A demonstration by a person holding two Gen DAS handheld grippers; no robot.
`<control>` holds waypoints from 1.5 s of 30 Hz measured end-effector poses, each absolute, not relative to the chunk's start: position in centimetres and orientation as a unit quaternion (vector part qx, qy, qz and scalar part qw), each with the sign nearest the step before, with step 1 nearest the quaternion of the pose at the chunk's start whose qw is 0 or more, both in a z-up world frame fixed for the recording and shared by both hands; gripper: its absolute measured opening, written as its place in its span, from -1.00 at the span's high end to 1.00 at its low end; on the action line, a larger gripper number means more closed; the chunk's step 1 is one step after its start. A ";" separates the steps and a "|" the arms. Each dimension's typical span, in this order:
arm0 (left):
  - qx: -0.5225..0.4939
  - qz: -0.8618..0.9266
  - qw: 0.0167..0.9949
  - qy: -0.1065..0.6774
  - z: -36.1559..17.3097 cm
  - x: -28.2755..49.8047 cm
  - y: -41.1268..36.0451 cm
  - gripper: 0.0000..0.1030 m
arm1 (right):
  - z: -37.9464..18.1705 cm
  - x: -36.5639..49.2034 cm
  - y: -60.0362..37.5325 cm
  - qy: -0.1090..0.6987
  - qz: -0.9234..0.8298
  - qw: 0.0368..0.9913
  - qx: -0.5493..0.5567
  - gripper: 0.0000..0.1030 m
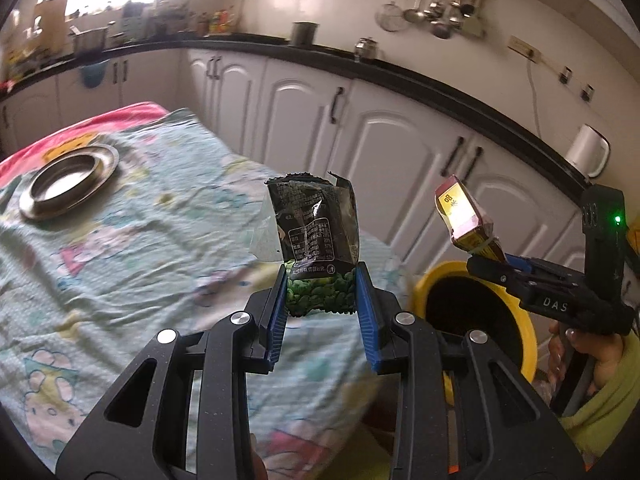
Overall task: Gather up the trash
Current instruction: 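Lift and carry the snack bag and red-and-white packet over the bin, then open both tools to drop the bag and packet into the bin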
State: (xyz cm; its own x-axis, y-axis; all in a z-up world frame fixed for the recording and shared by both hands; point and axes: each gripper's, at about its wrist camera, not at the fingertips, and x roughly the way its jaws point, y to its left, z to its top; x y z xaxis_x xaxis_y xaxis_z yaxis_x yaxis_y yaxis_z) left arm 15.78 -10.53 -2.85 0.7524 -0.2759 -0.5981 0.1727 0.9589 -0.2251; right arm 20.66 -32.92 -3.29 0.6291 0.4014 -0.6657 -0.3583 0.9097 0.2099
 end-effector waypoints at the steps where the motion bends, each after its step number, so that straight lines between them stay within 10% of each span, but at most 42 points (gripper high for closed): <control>1: -0.075 -0.126 0.933 0.330 -2.8 15.7 -11.2 0.52 | -3.2 20.4 -33.6 0.375 0.204 0.904 0.031 -0.02; 41: 0.036 -0.295 0.873 0.387 -6.8 15.3 -27.7 0.49 | -9.7 14.3 -48.7 0.414 0.032 0.903 0.109 -0.06; 45: 0.043 -0.300 0.869 0.392 -7.1 15.7 -28.5 0.47 | -9.4 14.2 -49.2 0.410 0.032 0.904 0.119 -0.32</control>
